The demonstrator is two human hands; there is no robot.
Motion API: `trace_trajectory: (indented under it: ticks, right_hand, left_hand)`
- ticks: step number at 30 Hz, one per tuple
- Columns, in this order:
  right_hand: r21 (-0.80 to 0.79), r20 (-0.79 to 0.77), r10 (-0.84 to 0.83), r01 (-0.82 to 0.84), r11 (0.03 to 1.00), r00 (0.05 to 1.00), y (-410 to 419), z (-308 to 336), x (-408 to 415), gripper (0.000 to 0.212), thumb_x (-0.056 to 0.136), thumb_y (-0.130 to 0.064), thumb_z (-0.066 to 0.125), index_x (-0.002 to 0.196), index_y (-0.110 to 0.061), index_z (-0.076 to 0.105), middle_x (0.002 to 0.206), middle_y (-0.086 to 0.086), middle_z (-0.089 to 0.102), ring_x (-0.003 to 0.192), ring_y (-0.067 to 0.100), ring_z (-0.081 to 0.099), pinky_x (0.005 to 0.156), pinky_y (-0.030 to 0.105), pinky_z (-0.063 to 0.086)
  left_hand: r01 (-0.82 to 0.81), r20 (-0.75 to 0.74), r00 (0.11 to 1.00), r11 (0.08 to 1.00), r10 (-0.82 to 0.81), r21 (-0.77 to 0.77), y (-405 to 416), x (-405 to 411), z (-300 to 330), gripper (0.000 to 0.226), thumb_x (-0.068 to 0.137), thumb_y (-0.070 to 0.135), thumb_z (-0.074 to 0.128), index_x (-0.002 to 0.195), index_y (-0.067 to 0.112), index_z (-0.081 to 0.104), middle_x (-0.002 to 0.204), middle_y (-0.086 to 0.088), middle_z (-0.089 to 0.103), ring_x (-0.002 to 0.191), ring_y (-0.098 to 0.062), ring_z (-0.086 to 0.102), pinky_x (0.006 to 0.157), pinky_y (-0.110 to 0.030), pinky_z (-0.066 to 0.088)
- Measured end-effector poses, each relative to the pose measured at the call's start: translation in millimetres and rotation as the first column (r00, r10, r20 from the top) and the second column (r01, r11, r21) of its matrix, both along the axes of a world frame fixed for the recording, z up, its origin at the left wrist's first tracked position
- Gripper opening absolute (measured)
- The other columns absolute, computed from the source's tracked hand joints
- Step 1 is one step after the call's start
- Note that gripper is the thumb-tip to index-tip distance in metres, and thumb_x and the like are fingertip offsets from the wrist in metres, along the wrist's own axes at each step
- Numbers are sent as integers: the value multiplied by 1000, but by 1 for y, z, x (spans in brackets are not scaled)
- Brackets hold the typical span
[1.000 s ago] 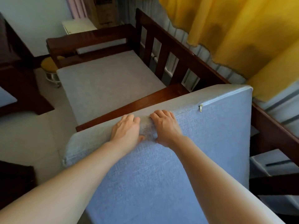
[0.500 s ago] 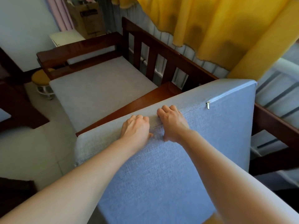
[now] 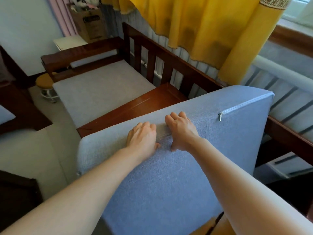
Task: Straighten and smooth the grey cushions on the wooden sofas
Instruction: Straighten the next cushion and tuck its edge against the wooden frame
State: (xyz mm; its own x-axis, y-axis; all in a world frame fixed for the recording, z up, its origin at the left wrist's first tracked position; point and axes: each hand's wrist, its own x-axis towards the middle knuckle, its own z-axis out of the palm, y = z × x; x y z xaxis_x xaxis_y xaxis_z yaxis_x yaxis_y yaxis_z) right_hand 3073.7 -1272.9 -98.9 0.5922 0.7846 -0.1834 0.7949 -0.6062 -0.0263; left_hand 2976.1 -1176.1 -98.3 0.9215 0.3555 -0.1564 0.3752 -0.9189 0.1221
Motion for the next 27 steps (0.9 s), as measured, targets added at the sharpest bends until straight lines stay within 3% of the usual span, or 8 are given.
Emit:
trace_trajectory:
  ticks: [11,18,27]
  right_hand:
    - [55,32,-78,76,996,996,-63,11,-57,71,62,-28,86,116,-17,42,117,1,45,109,22,38,89,27,36]
    - [79,111,-143,134,988,984,-116,12,-92,63,63,-29,84,108,-17,43,113,1,45,105,22,38,72,24,24]
    - [146,133,-149,130,981,980,-176,6,-122,53,67,-16,76,107,-16,42,112,1,44,103,23,38,75,23,23]
  left_hand:
    - [79,113,990,997,-81,26,-63,-53,7,39,92,39,56,119,12,47,120,-8,53,111,-23,48,86,-31,41]
    - [110,209,972,994,-109,10,-115,-88,7,40,94,37,55,122,11,45,123,-10,50,114,-24,47,88,-31,40]
    - [68,201,975,991,-90,115,-177,-114,7,26,97,23,52,119,10,46,120,-10,52,112,-25,49,85,-31,43]
